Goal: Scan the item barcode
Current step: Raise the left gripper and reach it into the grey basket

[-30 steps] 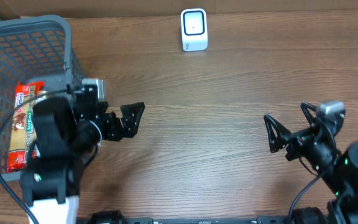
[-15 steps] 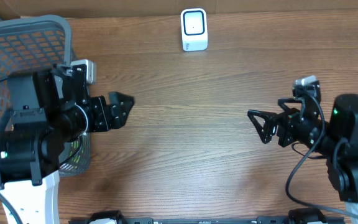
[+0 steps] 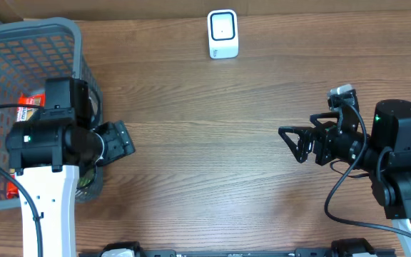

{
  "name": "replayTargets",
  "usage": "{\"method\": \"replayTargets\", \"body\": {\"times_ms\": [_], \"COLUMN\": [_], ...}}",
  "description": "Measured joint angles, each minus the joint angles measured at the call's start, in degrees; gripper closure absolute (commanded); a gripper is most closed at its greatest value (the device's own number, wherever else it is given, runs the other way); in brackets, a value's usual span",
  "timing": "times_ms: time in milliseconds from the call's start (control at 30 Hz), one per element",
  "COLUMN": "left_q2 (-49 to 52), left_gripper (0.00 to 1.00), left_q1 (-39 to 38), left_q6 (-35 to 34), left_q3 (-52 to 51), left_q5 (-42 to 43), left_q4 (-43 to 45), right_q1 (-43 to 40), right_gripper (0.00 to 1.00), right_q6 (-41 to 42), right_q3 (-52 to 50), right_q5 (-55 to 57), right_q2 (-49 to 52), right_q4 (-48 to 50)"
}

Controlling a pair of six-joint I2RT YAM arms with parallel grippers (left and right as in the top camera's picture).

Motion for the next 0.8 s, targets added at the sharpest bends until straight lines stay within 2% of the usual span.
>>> {"method": "replayTargets", "body": {"times_ms": [233,467,600,800], "left_q2": [0.0,0.0,0.0,0.48], "left_gripper": [0.08,0.05,0.05,0.05], "left_q1": [0.46,4.37,5.07,5.07], "left_q6": [-1.42,-1.64,-0.79,3.74], "left_q3": [0.0,-0.15,-0.22,2.84], "left_q5": [-4.81,-6.21,-5.42,0.0], "left_q4": [0.26,1.25,3.91,5.68], "right_q1": [0.0,0.0,0.0,0.0], "right_gripper": [0.0,0.0,0.0,0.0], "right_q6": [0.0,0.0,-0.04,-0.15], "right_q3": [0.0,0.0,0.0,0.0], "right_q5": [-0.15,-0.13,-0.11,0.48], "right_q2": [0.04,0.04,0.04,0.04], "right_q4": [0.0,-0.04,-0.02,-0.02]}}
